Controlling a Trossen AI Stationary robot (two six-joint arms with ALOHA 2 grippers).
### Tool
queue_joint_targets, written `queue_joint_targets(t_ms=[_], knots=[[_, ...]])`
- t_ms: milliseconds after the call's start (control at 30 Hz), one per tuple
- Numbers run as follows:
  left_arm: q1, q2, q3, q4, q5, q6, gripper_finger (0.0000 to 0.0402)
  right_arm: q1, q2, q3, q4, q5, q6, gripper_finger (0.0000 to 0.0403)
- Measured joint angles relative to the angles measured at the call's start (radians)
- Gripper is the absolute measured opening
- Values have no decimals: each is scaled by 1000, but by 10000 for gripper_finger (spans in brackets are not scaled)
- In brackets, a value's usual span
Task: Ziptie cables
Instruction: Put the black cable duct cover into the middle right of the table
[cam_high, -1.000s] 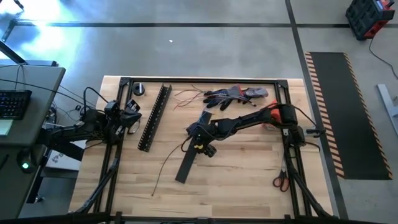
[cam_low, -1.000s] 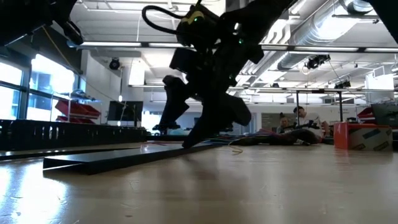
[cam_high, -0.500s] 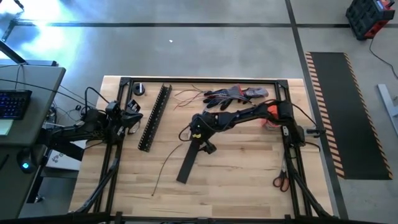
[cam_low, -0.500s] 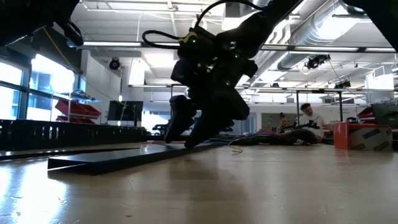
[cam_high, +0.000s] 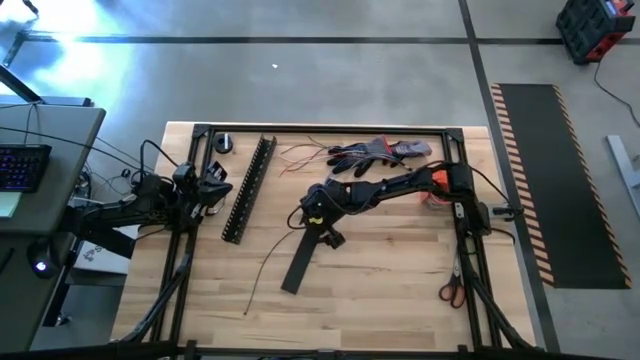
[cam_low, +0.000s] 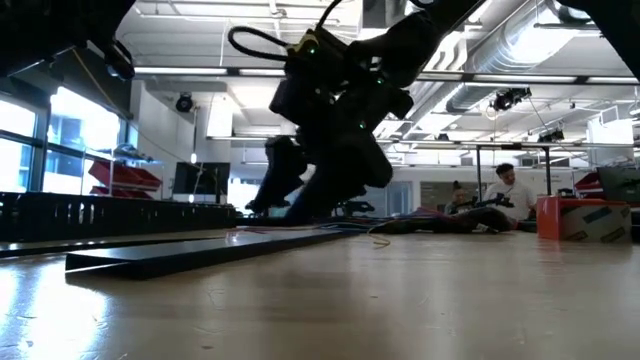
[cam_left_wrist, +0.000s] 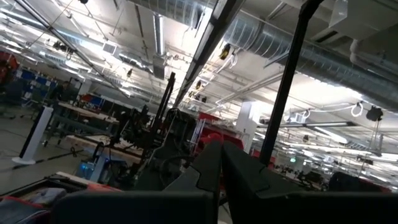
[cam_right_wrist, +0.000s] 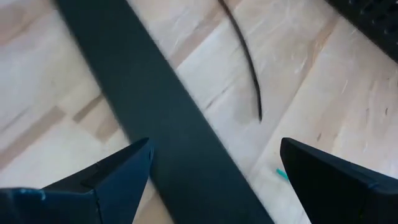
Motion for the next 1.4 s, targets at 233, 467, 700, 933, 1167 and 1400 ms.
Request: queue_joint_targets(t_ms=[233, 467, 700, 933, 1167, 1400], knots=[[0, 0, 0, -6, 0, 0, 0, -1, 8, -1, -80, -9, -153, 339], [0, 0, 0, -13, 0, 0, 0, -19, 73, 5, 0, -59, -178, 339], [0, 0, 0, -23, 0, 0, 0, -28, 92, 5, -42, -90, -35, 318], [0, 0, 0, -26, 0, 0, 0, -10, 92, 2, -70, -56, 11, 291], [0, 0, 0, -38, 0, 0, 0, 19, 92, 0, -67, -3, 77, 223], [0, 0, 0, -39, 0, 0, 0, 45, 90, -3, -16, 16, 139, 205]])
